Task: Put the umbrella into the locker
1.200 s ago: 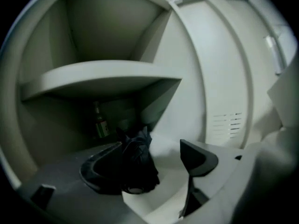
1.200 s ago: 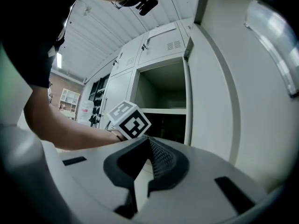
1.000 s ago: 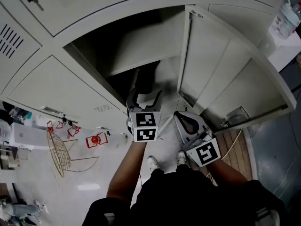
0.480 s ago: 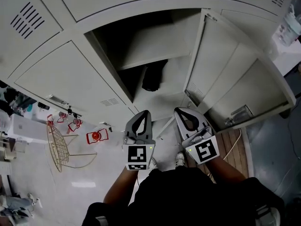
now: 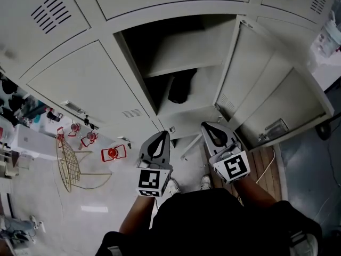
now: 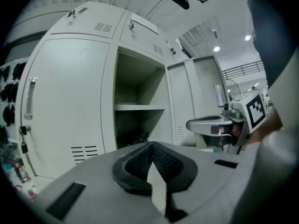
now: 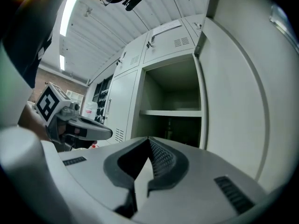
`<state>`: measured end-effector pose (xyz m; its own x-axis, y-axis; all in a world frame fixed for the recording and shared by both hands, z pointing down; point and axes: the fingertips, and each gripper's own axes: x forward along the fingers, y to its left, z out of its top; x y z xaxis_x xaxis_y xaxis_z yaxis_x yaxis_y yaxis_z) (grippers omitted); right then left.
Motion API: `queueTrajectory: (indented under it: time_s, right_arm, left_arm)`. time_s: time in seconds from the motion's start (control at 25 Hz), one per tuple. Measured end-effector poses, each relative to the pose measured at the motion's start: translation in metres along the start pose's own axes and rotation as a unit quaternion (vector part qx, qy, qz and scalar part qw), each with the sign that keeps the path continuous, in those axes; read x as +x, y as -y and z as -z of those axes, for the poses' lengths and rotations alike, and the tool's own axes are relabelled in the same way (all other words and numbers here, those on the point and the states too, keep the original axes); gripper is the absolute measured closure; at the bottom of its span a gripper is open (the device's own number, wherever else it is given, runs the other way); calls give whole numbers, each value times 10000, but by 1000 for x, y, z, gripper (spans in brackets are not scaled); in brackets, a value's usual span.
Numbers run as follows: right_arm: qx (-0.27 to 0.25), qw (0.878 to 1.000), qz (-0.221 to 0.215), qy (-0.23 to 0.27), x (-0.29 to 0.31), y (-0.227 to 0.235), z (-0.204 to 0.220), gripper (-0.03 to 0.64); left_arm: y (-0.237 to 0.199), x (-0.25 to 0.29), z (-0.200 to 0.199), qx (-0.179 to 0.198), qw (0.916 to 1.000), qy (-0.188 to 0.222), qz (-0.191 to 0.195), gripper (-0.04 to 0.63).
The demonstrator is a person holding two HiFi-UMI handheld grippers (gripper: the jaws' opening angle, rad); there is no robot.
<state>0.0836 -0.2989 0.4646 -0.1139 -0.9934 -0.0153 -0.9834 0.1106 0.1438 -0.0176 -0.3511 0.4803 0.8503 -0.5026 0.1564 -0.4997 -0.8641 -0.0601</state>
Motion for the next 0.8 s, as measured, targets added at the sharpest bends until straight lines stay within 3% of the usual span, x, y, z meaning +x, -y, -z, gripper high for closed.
queueTrajectory:
  time_s: [0.4,0.8]
  right_arm:
    - [-43,9998,98,164,1,0,-12,618]
    - [-56,9997,96,234,-1,3,-16,618]
  left_arm:
    - [4,6,-3,289,9993,-172,156,598]
    - [0,9,-8,76,9999,-113,44,598]
